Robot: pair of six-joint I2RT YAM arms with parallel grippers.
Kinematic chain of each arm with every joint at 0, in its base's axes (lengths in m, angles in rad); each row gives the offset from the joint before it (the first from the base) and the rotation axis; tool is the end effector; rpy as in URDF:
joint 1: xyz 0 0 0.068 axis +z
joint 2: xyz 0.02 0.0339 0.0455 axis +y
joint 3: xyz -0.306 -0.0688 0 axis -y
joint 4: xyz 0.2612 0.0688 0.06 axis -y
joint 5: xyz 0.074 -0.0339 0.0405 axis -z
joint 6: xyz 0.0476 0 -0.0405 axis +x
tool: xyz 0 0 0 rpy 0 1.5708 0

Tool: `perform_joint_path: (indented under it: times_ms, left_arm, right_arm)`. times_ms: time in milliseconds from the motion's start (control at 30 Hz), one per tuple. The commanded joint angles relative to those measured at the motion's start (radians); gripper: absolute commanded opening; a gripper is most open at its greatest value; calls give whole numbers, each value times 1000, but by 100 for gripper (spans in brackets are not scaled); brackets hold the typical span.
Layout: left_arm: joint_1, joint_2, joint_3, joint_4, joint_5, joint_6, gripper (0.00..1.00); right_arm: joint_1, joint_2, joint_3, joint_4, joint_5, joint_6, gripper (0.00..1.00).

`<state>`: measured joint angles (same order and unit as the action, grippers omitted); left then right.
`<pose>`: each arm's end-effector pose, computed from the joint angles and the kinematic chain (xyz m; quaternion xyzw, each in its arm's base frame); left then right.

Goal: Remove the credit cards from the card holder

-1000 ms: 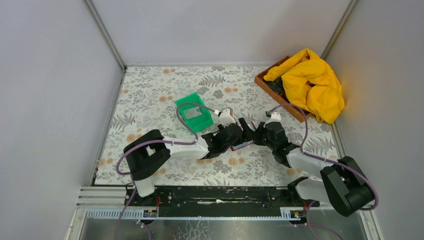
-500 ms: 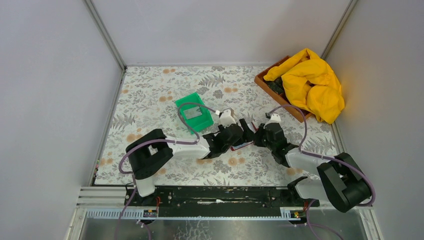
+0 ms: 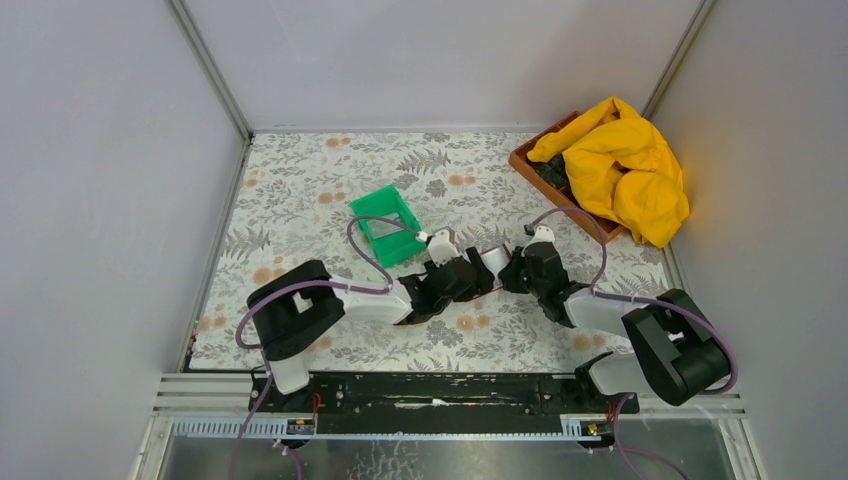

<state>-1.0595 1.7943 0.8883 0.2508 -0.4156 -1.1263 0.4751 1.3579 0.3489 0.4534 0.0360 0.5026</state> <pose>0.2073 -0.3302 0.1717 -0.1204 0.8742 -0.2989 0.3632 0.2218 0.1122 0.1594 0.0208 0.8736 0.2143 0.4365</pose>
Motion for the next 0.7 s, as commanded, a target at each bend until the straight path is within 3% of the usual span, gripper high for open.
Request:
perform_joint_path:
  times_ms: [0, 667]
  left_arm:
    - [7, -38, -21, 36, -36, -12, 86]
    - [16, 58, 82, 67, 10, 7, 86]
  right_arm:
    - [3, 6, 39, 22, -19, 0, 0]
    - [2, 20, 43, 20, -35, -3, 0]
